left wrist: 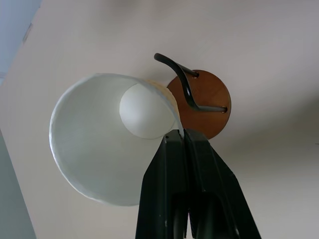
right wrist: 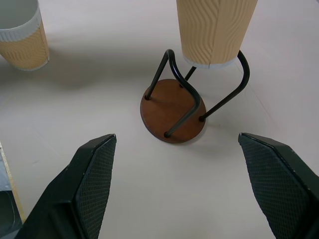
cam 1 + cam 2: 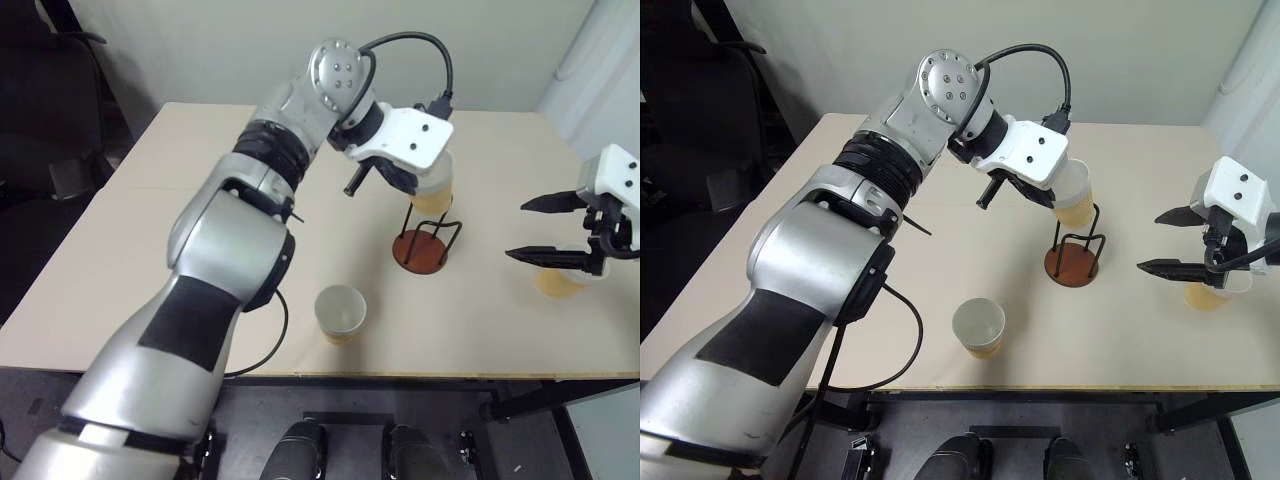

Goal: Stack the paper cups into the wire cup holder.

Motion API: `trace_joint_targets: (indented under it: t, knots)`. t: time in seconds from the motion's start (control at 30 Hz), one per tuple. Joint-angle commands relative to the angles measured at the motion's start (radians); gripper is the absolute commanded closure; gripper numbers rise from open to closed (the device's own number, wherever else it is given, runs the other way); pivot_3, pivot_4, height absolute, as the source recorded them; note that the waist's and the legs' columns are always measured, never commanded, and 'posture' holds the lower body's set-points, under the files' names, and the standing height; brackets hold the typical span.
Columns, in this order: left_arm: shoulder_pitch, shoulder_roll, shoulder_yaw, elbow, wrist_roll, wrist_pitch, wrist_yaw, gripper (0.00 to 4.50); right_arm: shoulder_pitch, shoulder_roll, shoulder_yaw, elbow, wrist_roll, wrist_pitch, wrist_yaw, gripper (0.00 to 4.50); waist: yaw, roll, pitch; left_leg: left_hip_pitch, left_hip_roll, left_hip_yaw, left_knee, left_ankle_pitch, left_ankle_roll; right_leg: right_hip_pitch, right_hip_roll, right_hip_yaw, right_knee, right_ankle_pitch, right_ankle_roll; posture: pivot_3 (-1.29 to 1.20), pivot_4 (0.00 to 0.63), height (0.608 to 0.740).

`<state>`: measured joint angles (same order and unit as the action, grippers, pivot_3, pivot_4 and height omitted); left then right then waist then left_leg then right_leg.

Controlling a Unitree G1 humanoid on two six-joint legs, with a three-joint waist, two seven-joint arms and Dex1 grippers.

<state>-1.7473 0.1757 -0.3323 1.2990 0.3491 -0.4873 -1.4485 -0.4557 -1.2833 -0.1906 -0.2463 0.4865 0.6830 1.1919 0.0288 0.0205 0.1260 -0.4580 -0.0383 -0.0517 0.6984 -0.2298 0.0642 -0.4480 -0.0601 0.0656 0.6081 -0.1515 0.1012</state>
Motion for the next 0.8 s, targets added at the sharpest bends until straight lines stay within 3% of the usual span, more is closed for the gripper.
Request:
trace_joint_targets:
  t: [0.03,0.6,0.7,0.8]
  knots:
    - [-0.013,-0.006,0.002,-0.002,0.001,-0.011,0.018,4.44,-0.007,-0.012,-0.058,-0.021,0.011,-0.003,-0.008,0.51,0.0,0.0,0.0,0.0,0.0,0.0,0.0,0.0,0.0,0.0,0.0,0.0,0.0,0.0,0.0,0.0,0.15,0.74]
    - [-0.019,-0.03,0.016,0.001,-0.007,0.0,0.059,4.44,0.003,-0.012,-0.066,-0.022,0.008,-0.008,-0.013,0.51,0.0,0.0,0.0,0.0,0.0,0.001,0.0,0.0,0.0,0.0,0.0,0.001,0.0,0.0,0.0,0.0,0.15,0.74]
    - [-0.018,-0.032,0.013,0.002,-0.005,0.001,0.064,3.89,0.006,-0.012,-0.069,-0.024,0.008,-0.006,-0.012,0.51,0.0,0.0,0.0,0.0,0.0,0.001,0.0,-0.001,0.0,0.0,0.0,0.001,0.0,0.0,0.0,0.0,0.15,0.74]
    - [-0.015,-0.032,0.009,0.002,0.0,-0.003,0.063,2.9,0.007,-0.012,-0.07,-0.025,0.007,-0.006,-0.013,0.51,0.0,0.0,0.0,0.0,0.0,0.001,0.0,-0.001,0.0,0.0,0.0,0.001,0.0,0.0,0.0,0.0,0.15,0.74]
